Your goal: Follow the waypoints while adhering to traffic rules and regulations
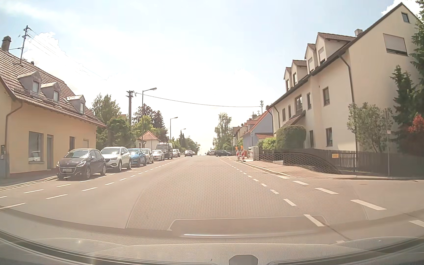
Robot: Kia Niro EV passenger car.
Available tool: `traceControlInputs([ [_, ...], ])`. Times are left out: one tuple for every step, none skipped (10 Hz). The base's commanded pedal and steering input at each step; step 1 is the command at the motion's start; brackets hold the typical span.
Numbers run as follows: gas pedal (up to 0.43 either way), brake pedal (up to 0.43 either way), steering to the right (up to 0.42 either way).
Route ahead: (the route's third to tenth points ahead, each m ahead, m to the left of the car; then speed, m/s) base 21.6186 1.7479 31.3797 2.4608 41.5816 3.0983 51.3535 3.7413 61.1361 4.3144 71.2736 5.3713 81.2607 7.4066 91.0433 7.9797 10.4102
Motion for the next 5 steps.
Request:
traceControlInputs([
  [0.138, 0.0, 0.003],
  [0.169, 0.0, 0.001],
  [0.169, 0.0, -0.004],
  [0.169, 0.0, -0.01],
  [0.169, 0.0, -0.017],
])
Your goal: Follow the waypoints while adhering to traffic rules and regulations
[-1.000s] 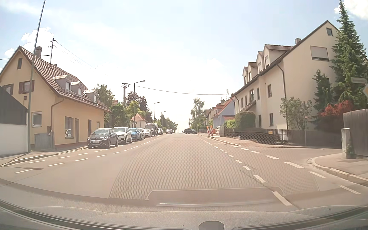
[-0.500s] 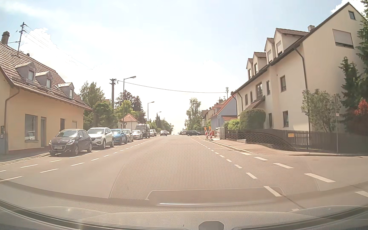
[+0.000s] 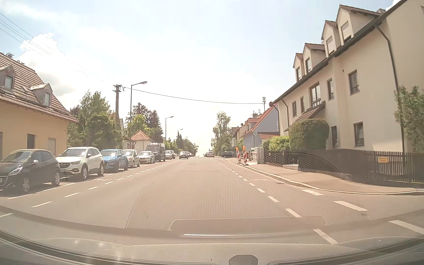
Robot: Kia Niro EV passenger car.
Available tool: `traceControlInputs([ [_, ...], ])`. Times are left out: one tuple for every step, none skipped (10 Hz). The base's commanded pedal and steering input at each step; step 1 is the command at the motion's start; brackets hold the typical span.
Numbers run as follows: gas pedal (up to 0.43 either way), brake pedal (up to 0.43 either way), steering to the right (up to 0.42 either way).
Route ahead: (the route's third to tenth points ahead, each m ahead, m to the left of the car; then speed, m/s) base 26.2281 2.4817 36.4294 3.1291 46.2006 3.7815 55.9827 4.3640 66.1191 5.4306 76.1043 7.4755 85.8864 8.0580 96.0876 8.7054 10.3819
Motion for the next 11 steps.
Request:
traceControlInputs([
  [0.169, 0.0, -0.019],
  [0.169, 0.0, -0.022],
  [0.169, 0.0, -0.027],
  [0.169, 0.0, -0.029],
  [0.169, 0.0, -0.026],
  [0.169, 0.0, -0.023],
  [0.169, 0.0, -0.022],
  [0.169, 0.0, -0.02],
  [0.169, 0.0, -0.016],
  [0.169, 0.0, -0.013],
  [0.169, 0.0, -0.012],
])
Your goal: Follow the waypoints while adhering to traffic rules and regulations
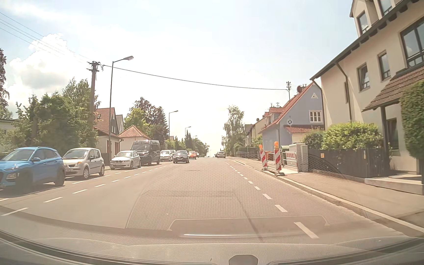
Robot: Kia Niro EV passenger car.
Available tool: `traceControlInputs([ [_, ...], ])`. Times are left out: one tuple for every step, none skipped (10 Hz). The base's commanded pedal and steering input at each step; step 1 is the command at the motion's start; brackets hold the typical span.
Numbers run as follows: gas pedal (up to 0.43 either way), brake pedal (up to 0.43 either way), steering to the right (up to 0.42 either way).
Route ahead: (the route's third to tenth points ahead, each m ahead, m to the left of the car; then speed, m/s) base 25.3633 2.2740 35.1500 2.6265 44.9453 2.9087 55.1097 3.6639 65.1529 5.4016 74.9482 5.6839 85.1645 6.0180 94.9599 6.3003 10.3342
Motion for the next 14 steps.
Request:
traceControlInputs([
  [0.169, 0.0, -0.012],
  [0.169, 0.0, -0.01],
  [0.169, 0.0, -0.006],
  [0.169, 0.0, -0.004],
  [0.169, 0.0, -0.004],
  [0.169, 0.0, -0.006],
  [0.169, 0.0, -0.008],
  [0.169, 0.0, -0.012],
  [0.177, 0.0, -0.015],
  [0.177, 0.0, -0.015],
  [0.177, 0.0, -0.015],
  [0.177, 0.0, -0.014],
  [0.177, 0.0, -0.013],
  [0.177, 0.0, -0.01],
])
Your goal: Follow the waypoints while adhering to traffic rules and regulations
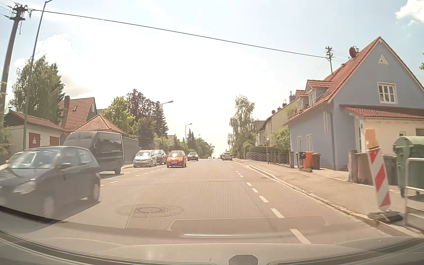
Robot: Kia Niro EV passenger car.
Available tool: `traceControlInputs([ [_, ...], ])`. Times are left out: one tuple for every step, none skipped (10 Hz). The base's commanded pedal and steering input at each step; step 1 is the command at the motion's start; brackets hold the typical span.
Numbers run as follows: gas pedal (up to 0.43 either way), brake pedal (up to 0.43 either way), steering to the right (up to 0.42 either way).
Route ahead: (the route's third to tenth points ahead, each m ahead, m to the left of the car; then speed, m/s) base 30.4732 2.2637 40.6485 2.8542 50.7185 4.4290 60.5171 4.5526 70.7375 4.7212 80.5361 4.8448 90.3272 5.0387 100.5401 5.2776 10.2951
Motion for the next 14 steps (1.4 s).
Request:
traceControlInputs([
  [0.177, 0.0, -0.009],
  [0.177, 0.0, -0.009],
  [0.177, 0.0, -0.01],
  [0.177, 0.0, -0.011],
  [0.169, 0.0, -0.011],
  [0.169, 0.0, -0.011],
  [0.157, 0.0, -0.011],
  [0.157, 0.0, -0.011],
  [0.157, 0.0, -0.011],
  [0.157, 0.0, -0.01],
  [0.157, 0.0, -0.01],
  [0.169, 0.0, -0.01],
  [0.169, 0.0, -0.01],
  [0.169, 0.0, -0.012],
])
